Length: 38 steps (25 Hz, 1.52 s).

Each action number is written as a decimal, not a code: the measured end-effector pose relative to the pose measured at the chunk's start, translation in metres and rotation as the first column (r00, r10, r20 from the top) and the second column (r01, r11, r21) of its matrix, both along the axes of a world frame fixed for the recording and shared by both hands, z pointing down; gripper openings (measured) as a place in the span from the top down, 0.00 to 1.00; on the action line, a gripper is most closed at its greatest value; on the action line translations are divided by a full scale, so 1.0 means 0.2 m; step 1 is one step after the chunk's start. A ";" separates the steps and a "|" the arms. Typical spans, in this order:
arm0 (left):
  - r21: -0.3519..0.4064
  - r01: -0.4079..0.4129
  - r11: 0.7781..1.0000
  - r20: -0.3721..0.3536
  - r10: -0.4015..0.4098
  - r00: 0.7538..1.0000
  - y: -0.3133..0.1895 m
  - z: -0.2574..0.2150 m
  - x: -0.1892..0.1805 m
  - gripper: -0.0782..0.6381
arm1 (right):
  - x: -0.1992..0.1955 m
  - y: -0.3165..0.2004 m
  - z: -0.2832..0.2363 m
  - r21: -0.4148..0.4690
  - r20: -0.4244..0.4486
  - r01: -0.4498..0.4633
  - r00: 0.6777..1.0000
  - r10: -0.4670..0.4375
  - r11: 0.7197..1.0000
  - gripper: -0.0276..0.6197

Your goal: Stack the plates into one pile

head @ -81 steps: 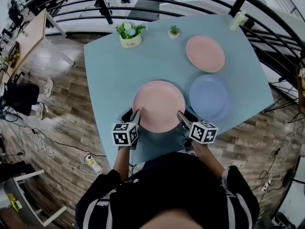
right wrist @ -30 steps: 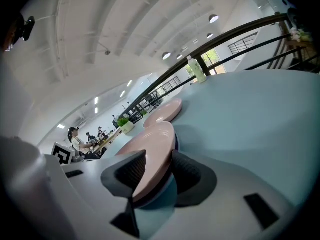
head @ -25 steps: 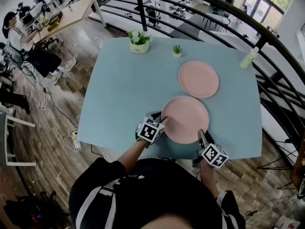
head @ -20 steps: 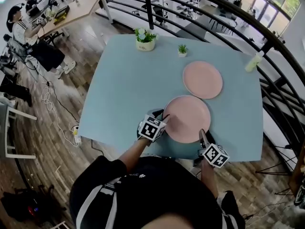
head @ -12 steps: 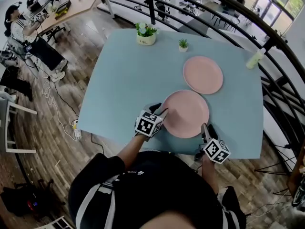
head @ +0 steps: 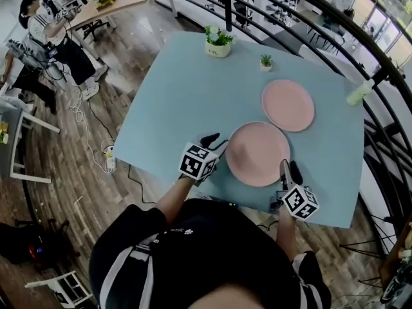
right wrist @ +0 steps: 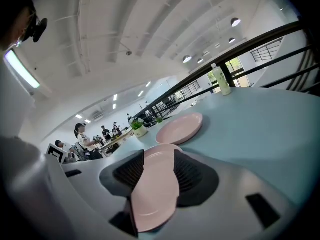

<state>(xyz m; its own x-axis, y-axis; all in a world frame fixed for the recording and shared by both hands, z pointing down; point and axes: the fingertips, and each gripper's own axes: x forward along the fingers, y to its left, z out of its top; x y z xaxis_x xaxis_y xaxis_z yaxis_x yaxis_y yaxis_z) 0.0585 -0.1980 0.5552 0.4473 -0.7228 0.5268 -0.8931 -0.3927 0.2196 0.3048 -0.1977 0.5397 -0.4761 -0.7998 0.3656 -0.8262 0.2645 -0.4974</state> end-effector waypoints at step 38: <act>-0.019 -0.100 0.995 -0.166 0.096 0.982 -0.99 -0.07 0.20 0.66 | 0.23 -0.76 0.07 -0.085 -0.068 -0.179 0.982 0.174 0.980 0.64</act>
